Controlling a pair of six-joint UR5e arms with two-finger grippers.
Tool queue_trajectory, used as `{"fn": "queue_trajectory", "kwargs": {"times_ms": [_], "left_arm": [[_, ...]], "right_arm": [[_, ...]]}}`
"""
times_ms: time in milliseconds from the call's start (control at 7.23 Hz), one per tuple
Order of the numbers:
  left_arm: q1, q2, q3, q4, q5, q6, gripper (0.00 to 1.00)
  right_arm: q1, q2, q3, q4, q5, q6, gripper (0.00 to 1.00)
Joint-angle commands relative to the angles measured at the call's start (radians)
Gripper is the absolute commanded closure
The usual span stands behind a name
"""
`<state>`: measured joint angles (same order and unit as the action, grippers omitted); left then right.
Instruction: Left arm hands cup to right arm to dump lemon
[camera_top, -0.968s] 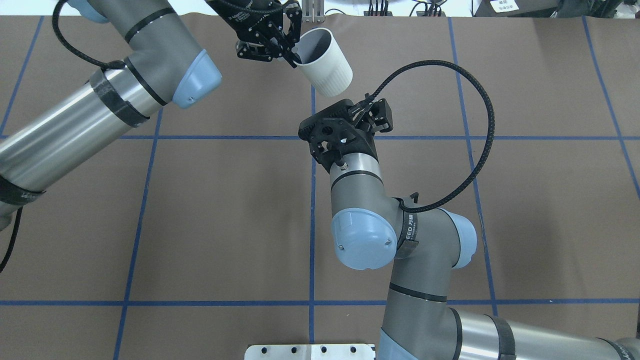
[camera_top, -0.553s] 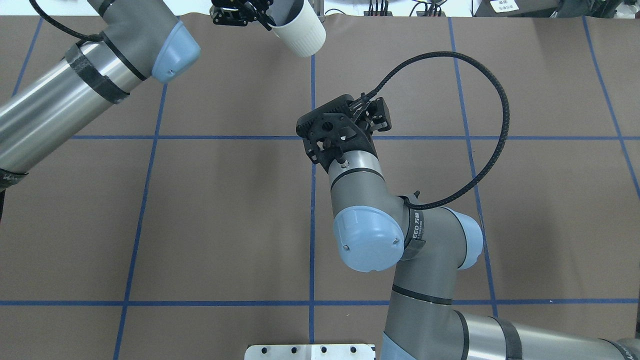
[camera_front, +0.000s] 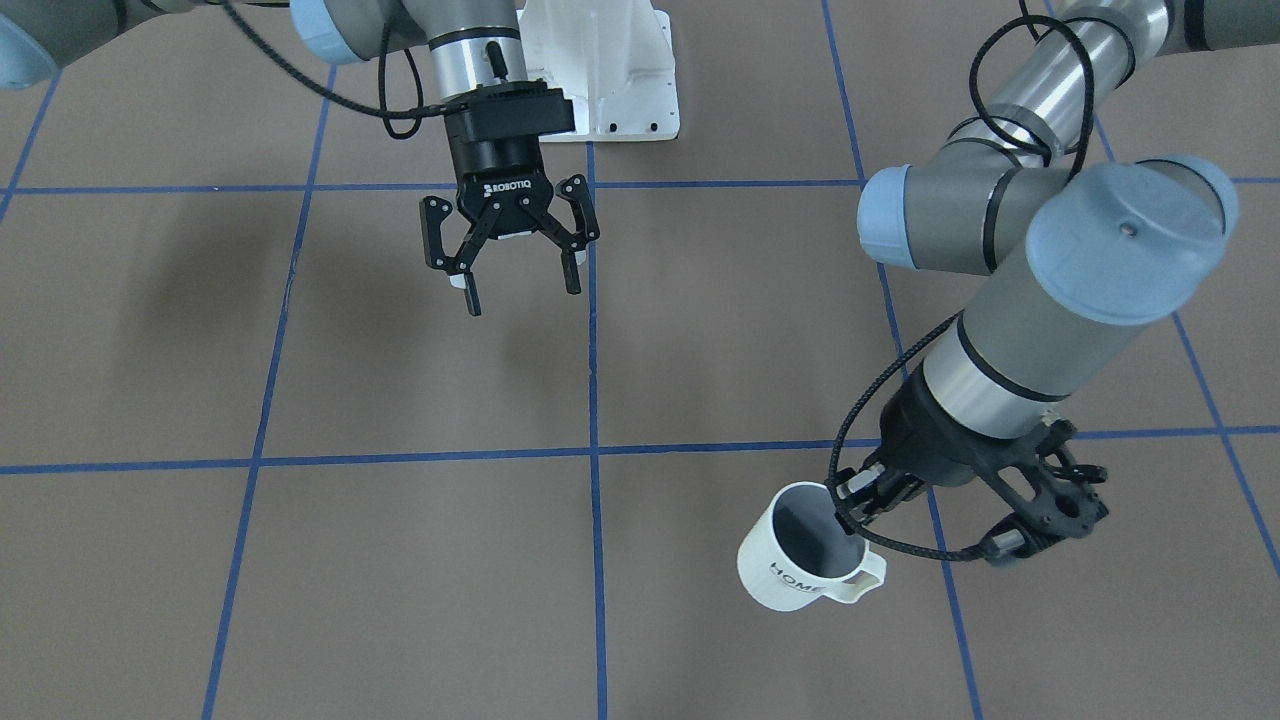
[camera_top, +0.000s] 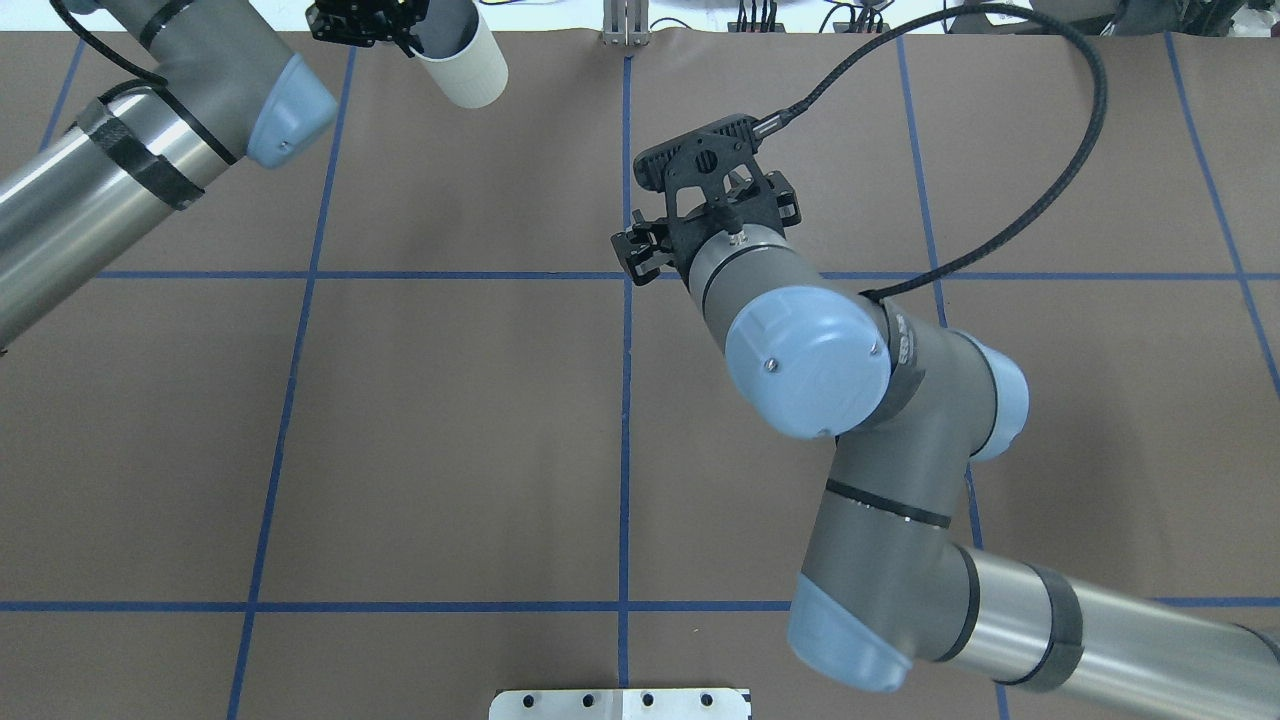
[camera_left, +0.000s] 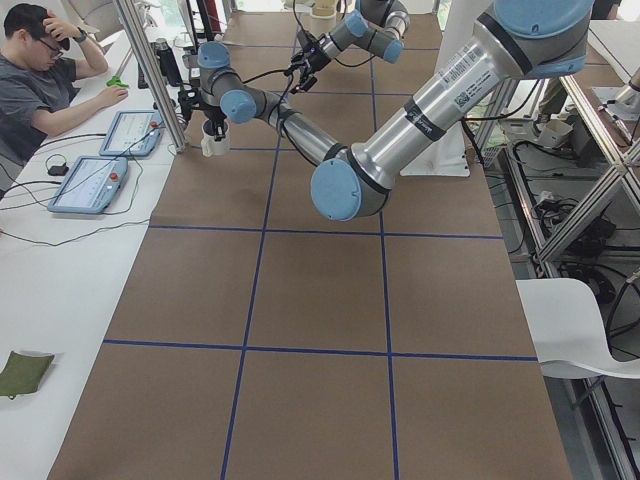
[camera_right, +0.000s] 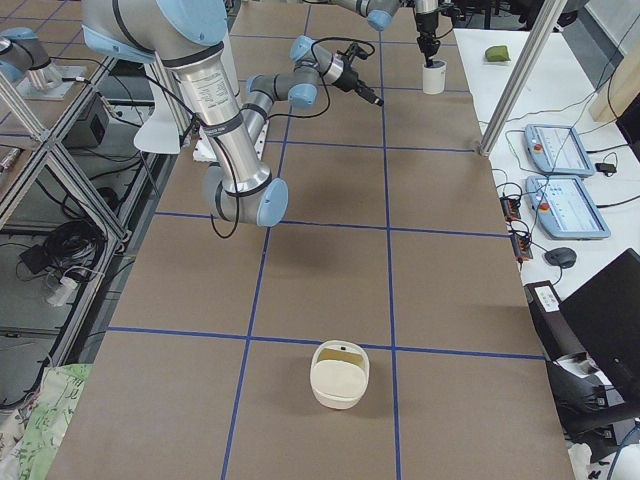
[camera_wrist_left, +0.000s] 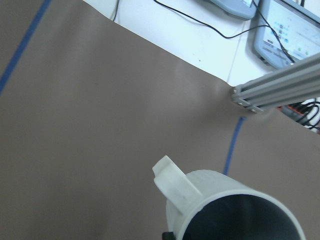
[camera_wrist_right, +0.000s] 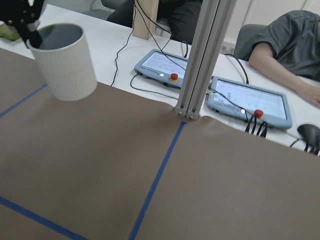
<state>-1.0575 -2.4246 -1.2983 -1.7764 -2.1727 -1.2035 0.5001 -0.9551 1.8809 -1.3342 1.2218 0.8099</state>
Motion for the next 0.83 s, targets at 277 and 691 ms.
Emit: {"fn": "queue_trajectory", "kwargs": {"times_ms": [277, 691], "left_arm": [[-0.067, 0.236, -0.187, 0.308, -0.001, 0.503, 1.00], [-0.113, 0.480, -0.314, 0.310, -0.022, 0.750, 1.00]], "right_arm": [[0.393, -0.164, 0.006, -0.029, 0.820, 0.012, 0.00], [0.521, -0.366, 0.075, -0.122, 1.007, -0.073, 0.00]]}}
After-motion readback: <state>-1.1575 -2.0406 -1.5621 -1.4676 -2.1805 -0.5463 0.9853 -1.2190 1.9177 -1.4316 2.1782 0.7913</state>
